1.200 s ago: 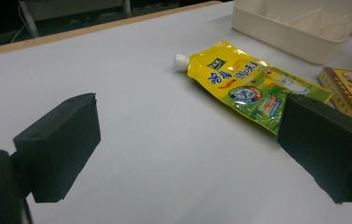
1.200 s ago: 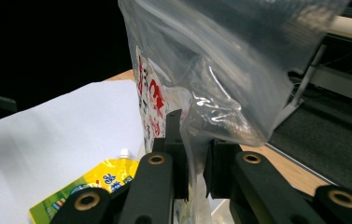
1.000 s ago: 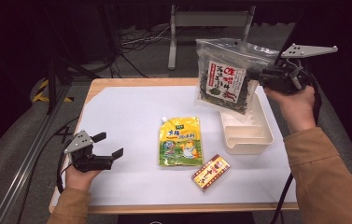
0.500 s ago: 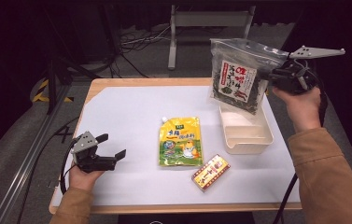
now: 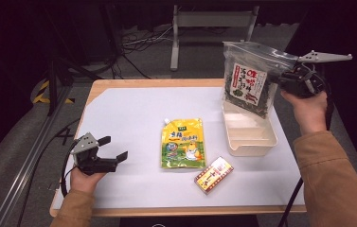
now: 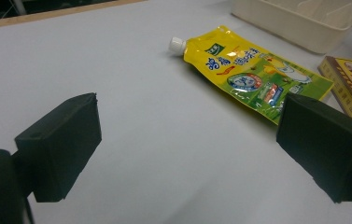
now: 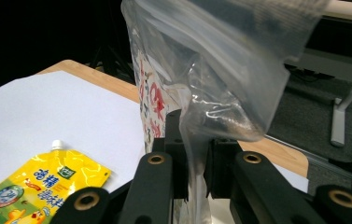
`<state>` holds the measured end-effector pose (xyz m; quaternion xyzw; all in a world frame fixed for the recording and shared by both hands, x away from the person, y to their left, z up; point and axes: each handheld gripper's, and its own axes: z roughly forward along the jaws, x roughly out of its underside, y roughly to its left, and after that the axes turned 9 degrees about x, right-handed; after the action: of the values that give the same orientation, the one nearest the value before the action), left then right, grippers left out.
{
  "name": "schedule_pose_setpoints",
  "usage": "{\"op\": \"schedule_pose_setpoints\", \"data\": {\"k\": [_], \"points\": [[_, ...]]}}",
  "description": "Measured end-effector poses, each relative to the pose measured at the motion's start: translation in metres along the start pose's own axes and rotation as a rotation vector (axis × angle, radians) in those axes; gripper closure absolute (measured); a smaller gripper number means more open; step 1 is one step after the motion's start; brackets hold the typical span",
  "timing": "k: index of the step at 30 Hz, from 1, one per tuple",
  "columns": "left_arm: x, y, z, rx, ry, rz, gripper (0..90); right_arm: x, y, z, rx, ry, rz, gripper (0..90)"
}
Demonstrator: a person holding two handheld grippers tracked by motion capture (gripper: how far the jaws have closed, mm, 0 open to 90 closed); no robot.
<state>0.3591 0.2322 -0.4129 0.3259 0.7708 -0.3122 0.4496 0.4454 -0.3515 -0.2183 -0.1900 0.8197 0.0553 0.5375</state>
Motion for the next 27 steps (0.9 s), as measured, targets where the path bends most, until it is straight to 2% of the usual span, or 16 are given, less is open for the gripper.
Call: {"op": "schedule_pose_setpoints", "data": {"k": [8,22,27], "points": [[-0.001,-0.001,0.002,0.010,0.011,-0.003,7.0,0.008,-0.005,0.003,0.040,0.015,0.007,81.4],[0.000,-0.001,0.004,0.014,0.019,-0.004,6.3,0.020,-0.005,0.011,0.047,0.017,0.007,80.8],[0.000,-0.001,0.005,0.015,0.020,0.006,6.3,0.024,-0.002,0.016,0.041,0.014,-0.014,80.5]]}}
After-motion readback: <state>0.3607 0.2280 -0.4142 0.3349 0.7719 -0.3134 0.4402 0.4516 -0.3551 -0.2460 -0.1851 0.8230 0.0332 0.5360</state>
